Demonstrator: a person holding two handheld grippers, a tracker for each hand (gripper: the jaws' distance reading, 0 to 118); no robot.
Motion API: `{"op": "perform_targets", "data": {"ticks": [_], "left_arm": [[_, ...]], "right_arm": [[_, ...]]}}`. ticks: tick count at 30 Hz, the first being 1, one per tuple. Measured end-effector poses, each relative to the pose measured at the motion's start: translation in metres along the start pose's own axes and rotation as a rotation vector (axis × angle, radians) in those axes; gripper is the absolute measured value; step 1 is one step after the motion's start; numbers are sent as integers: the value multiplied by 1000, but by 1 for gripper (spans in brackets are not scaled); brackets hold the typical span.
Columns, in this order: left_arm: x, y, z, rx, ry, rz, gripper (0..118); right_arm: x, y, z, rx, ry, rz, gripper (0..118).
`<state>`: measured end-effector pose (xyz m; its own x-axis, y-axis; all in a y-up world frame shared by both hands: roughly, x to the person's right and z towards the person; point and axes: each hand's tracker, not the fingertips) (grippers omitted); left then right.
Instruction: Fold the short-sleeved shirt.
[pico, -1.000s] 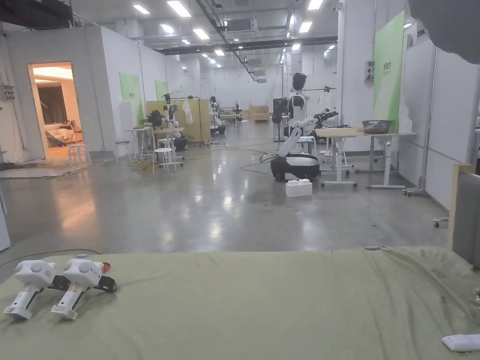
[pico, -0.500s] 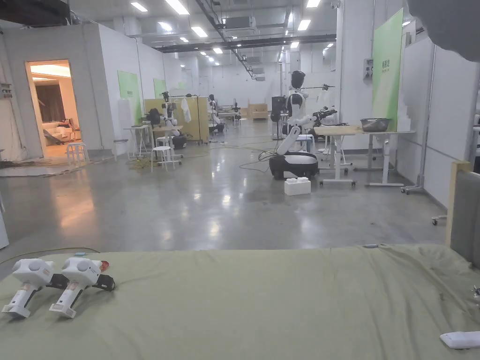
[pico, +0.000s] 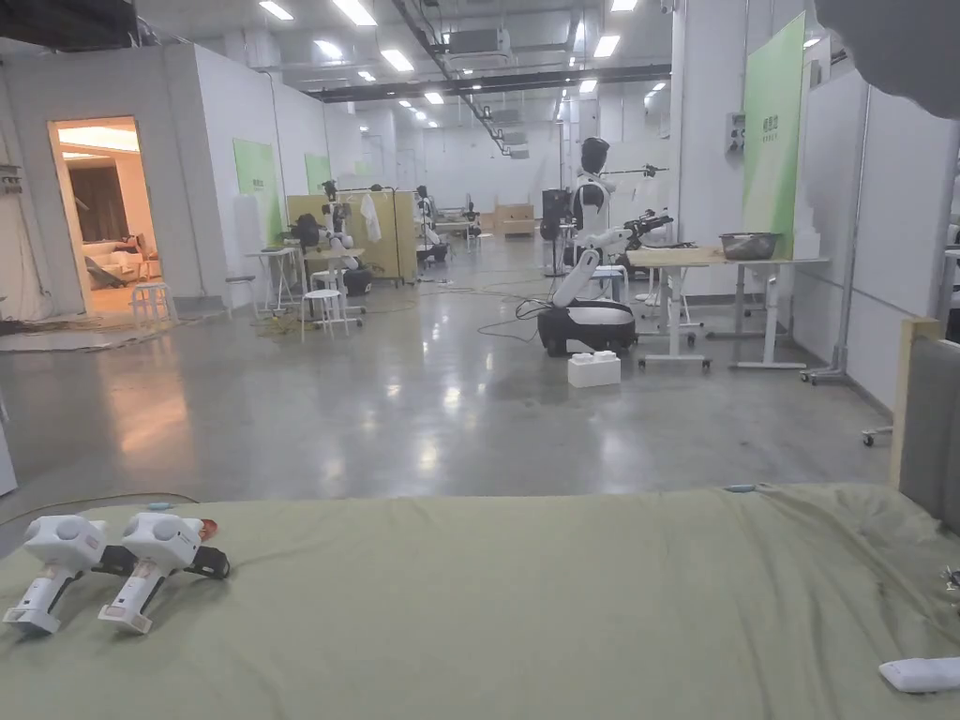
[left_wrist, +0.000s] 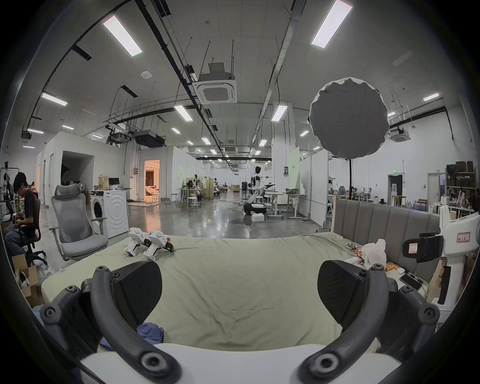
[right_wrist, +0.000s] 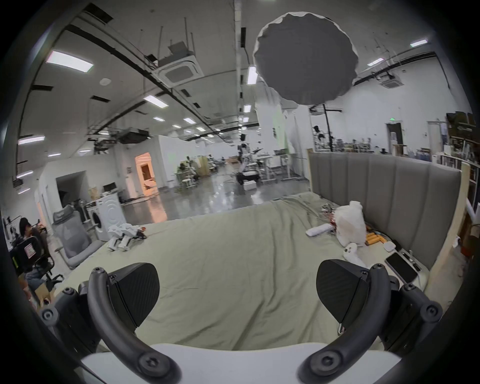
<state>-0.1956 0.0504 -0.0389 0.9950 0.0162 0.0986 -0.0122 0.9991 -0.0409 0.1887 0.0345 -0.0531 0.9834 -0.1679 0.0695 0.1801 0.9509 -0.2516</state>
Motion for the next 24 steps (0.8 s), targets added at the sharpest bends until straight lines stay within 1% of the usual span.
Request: {"op": "perform_targets", "data": {"ticks": [3, 6, 8, 10, 13, 14, 17, 18, 19, 21, 22, 24], "left_arm": [[2, 0, -1, 0, -6, -7, 118], [4, 3, -1, -3, -6, -10, 118], [4, 5, 0, -10, 3, -4, 118], [4, 6, 0, -6, -2, 5, 118], [3, 6, 0, -10, -5, 7, 118], [3, 6, 0, -12, -4, 4, 118], [4, 6, 1, -12, -7, 0, 118], [5, 6, 1, -12, -8, 0, 118], [5, 6, 1, -11, -10, 0, 118], [5, 5, 1, -11, -11, 0, 118], [5, 5, 0, -14, -12, 1, 118], [6, 5, 0, -15, -16, 1, 118]], "right_arm": [[0, 0, 2, 13, -2, 0, 118], [-3, 5, 1, -30, -35, -20, 118], [-2, 1, 2, -90, -53, -31, 118], [-5, 1, 0, -61, 13, -62, 118], [0, -3, 7, -56, 22, -63, 118], [-6, -2, 2, -66, 57, -80, 118], [7, -4, 9, -64, 79, -67, 118], [-1, -1, 6, -61, 58, -40, 118], [-1, -1, 6, -66, 55, -34, 118], [9, -2, 11, -68, 54, -14, 118], [-9, 0, 4, -74, 50, 13, 118], [-7, 0, 7, -58, 27, 12, 118]]}}
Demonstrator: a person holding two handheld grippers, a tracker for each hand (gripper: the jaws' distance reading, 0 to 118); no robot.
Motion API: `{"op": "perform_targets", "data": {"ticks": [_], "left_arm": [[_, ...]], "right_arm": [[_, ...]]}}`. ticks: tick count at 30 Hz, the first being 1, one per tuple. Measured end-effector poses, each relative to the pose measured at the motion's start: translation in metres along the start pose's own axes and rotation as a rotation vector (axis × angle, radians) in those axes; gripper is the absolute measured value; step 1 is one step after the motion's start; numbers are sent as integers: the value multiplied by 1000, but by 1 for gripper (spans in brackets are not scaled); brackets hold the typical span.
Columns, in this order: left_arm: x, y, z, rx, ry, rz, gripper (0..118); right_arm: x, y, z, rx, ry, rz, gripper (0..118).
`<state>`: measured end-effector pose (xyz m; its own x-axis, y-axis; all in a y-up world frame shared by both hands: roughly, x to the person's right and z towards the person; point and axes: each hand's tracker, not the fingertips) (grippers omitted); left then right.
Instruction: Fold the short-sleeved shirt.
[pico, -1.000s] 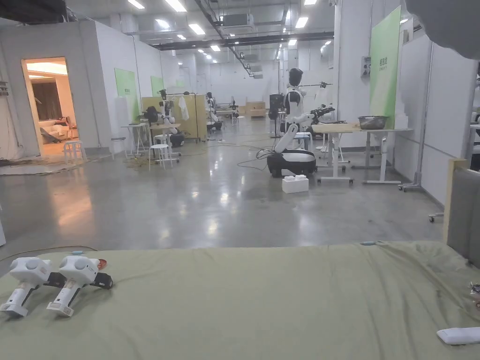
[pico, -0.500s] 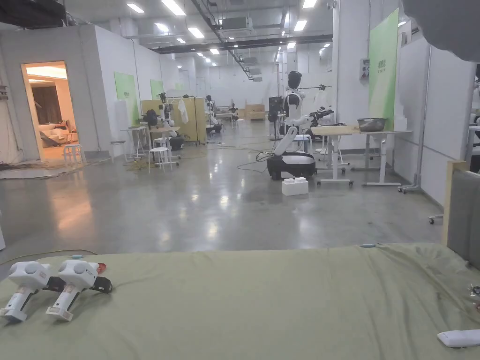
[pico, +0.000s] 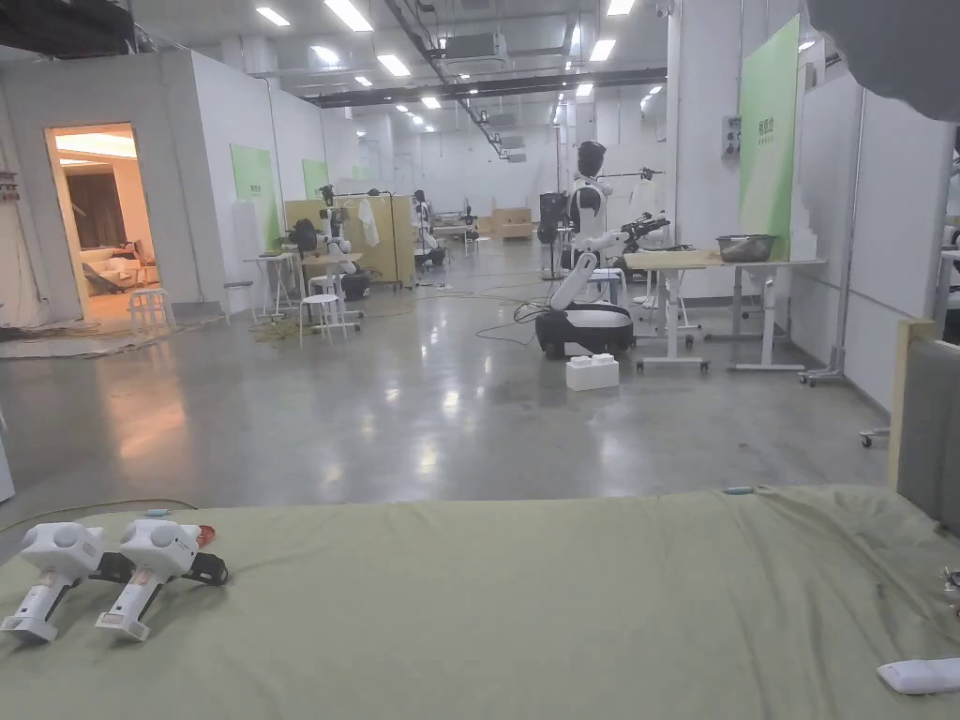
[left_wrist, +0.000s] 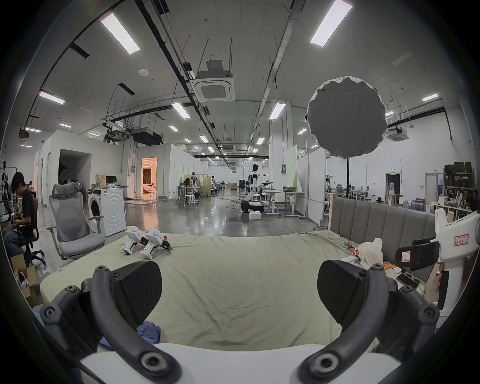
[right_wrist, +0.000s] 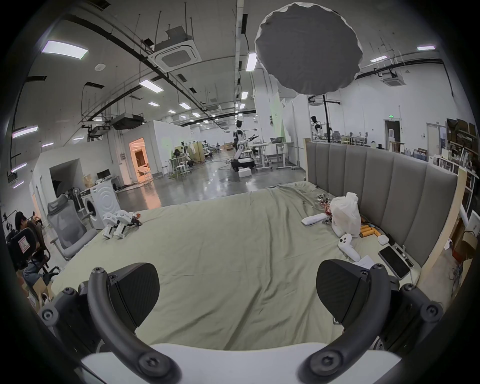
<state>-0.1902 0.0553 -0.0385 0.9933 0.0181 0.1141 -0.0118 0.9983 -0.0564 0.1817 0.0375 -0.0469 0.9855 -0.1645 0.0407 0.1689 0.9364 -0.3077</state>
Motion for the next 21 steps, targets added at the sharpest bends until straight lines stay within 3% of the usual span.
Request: {"op": "perform_targets", "data": {"ticks": [7, 11, 13, 17, 21], "left_arm": [[2, 0, -2, -2, -7, -5, 118], [5, 2, 2, 5, -6, -8, 118], [6, 2, 4, 17, -9, -18, 118], [8, 4, 6, 41, 4, -34, 118], [8, 6, 9, 62, 7, -29, 118]], "right_arm": [[-9, 1, -6, 7, -31, 27, 118], [-4, 7, -9, 51, 195, 25, 118], [-2, 6, -6, 84, 265, 24, 118], [-5, 3, 3, 171, 198, 61, 118], [-6, 4, 3, 166, 205, 97, 118]]}}
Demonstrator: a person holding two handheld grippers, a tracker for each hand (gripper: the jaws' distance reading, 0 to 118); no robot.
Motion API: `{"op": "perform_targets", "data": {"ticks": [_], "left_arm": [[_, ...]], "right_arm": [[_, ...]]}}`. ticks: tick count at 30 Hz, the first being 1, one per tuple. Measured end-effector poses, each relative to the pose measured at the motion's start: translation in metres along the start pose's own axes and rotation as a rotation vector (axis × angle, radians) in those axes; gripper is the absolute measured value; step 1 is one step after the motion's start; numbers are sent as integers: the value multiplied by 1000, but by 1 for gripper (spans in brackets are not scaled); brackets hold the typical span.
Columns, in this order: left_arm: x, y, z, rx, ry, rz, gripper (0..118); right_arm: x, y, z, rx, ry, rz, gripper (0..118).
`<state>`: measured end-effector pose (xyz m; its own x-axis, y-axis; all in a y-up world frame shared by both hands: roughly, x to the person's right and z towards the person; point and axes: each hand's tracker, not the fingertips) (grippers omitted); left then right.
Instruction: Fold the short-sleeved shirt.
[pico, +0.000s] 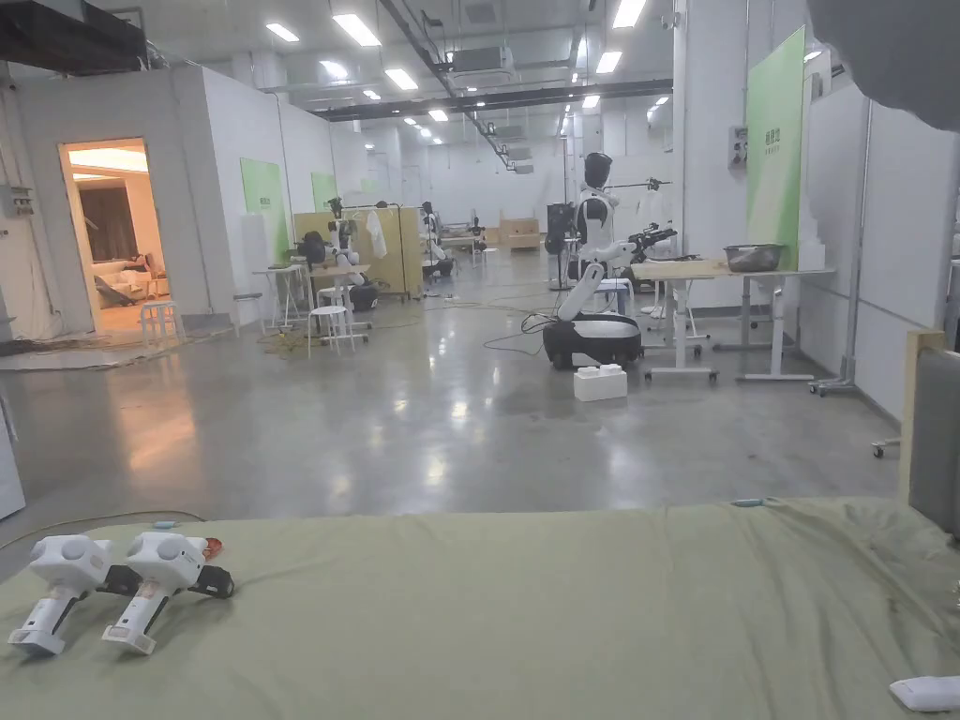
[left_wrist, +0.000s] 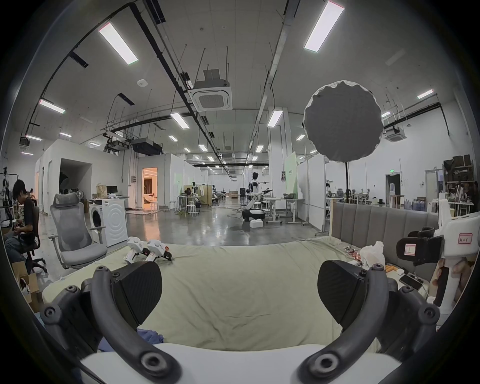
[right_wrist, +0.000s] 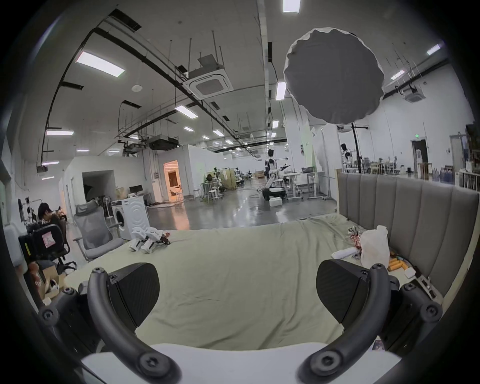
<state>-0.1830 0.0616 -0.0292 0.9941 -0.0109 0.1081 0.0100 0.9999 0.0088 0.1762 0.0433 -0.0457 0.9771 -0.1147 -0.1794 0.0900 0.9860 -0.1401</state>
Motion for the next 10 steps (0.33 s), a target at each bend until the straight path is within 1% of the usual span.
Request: {"op": "perform_targets", "data": {"ticks": [4, 7, 9, 10], "left_arm": [[1, 1, -1, 24, 1, -6, 118], [-1, -9, -15, 26, -3, -7, 118], [-3, -26, -32, -3, -13, -2, 118], [-3, -38, -43, -47, -19, -5, 118]], "right_arm": [[-1, -1, -4, 15, -9, 53, 118], [-3, -11, -17, 14, -34, 137, 118], [-1, -27, -32, -3, -40, 165, 118], [0, -38, -41, -25, -39, 184, 118]]}}
